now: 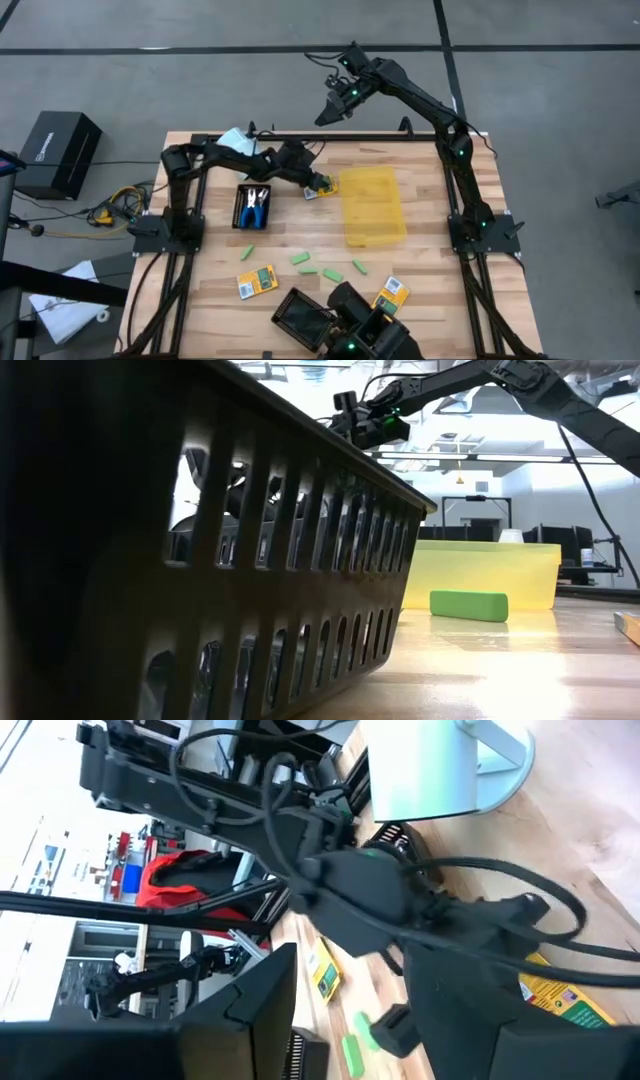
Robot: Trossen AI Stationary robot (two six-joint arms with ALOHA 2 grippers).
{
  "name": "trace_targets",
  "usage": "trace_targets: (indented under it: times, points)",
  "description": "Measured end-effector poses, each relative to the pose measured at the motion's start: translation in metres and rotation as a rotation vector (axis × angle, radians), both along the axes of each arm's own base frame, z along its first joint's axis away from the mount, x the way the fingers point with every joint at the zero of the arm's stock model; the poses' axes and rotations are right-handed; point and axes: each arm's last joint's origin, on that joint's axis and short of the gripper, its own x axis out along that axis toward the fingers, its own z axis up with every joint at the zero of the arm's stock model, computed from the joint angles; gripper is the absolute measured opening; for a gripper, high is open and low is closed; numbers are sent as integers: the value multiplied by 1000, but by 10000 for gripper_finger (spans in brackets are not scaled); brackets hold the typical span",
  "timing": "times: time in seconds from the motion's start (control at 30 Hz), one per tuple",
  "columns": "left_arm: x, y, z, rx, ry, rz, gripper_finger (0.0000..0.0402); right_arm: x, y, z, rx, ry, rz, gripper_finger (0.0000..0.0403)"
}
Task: Pick & Place School Supplies
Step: Put the top crayon box into the yellow bin
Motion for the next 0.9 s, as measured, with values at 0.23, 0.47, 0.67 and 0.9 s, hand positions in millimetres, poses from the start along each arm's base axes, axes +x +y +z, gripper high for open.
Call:
trace_targets:
  times: [0.23,0.47,0.67,0.9]
  points:
    - [0,-6,-10,11,74,-15,16,0,0,1,1,-20,12,176]
    - [-13,-20,-25,-23,300,-65,4,1,0,2,13,-38,25,171]
    - [-22,-26,-32,-76,299,-69,3,1,0,2,17,-43,29,171]
    - [-27,-28,-30,-109,325,-63,2,-2,-3,13,-2,-88,33,170]
